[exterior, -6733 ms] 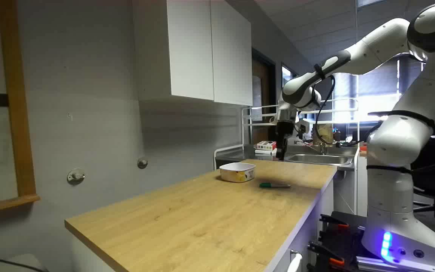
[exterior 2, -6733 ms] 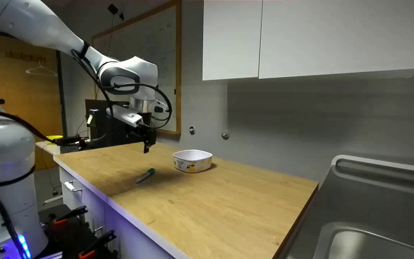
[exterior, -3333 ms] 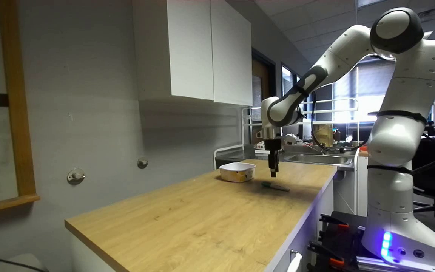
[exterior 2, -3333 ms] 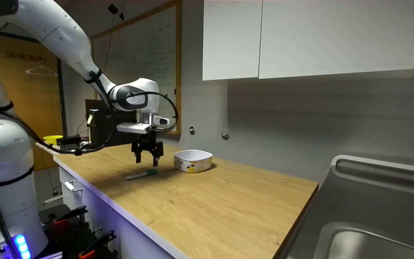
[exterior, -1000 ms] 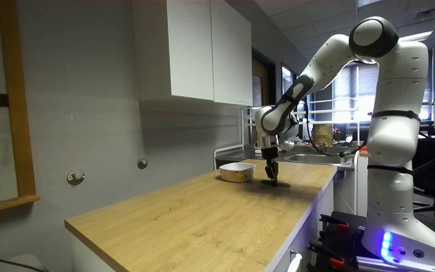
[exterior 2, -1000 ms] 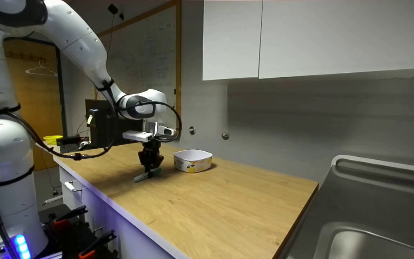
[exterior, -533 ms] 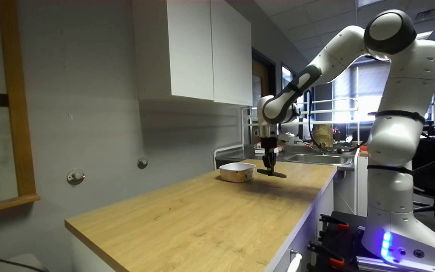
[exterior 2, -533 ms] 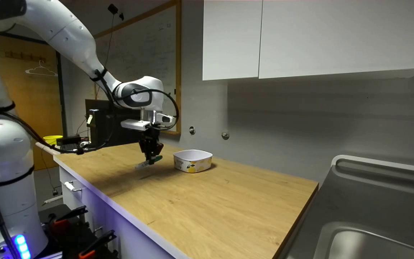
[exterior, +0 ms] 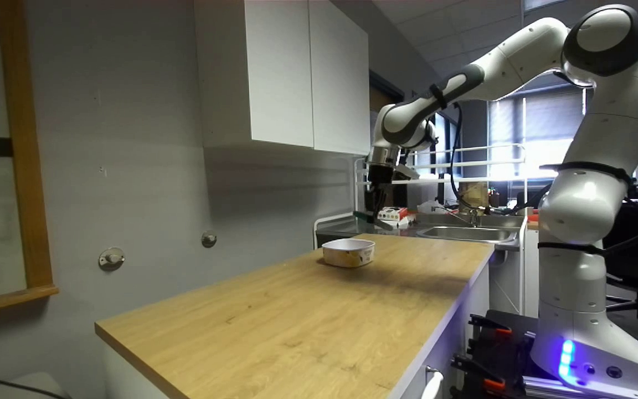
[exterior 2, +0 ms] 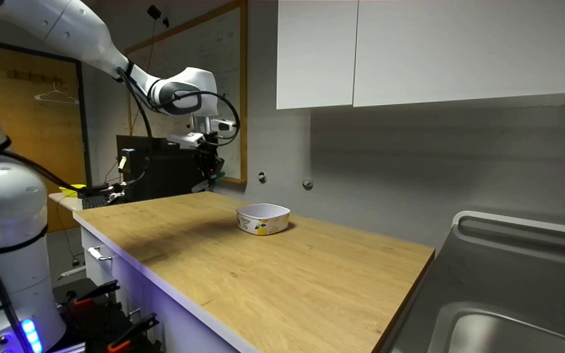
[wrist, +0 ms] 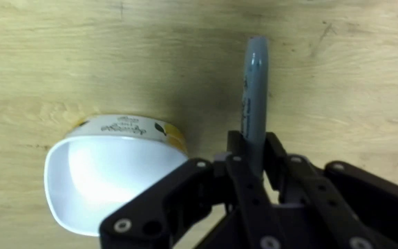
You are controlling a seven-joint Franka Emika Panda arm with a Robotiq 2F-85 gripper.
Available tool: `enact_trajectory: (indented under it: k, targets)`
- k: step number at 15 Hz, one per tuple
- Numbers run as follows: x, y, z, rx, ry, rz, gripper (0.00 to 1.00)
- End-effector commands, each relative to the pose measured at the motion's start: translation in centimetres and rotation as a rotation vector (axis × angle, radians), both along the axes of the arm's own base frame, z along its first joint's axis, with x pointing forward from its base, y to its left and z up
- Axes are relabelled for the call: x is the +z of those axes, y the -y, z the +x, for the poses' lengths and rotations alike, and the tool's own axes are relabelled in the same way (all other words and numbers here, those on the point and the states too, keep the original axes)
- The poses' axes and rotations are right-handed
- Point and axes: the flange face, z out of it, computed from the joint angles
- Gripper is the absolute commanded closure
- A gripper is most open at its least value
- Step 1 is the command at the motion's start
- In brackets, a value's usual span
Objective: Put the marker in the bowl
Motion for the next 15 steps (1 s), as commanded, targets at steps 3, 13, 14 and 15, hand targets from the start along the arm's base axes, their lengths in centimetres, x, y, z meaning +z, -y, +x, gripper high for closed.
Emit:
enact_trajectory:
  k: [3, 13, 14, 15]
  targets:
    - [4.0, -3.8, 6.1, 0.056, 0.053, 0.027, 0.9]
    - [2.8, -0.6, 20.7, 0.051, -0.018, -0.012, 0.9]
    - [2.5, 0.4, 21.5, 0.044, -0.031, -0.012, 0.9]
    - [2.1, 1.6, 22.2, 0.031, -0.043, -0.012, 0.9]
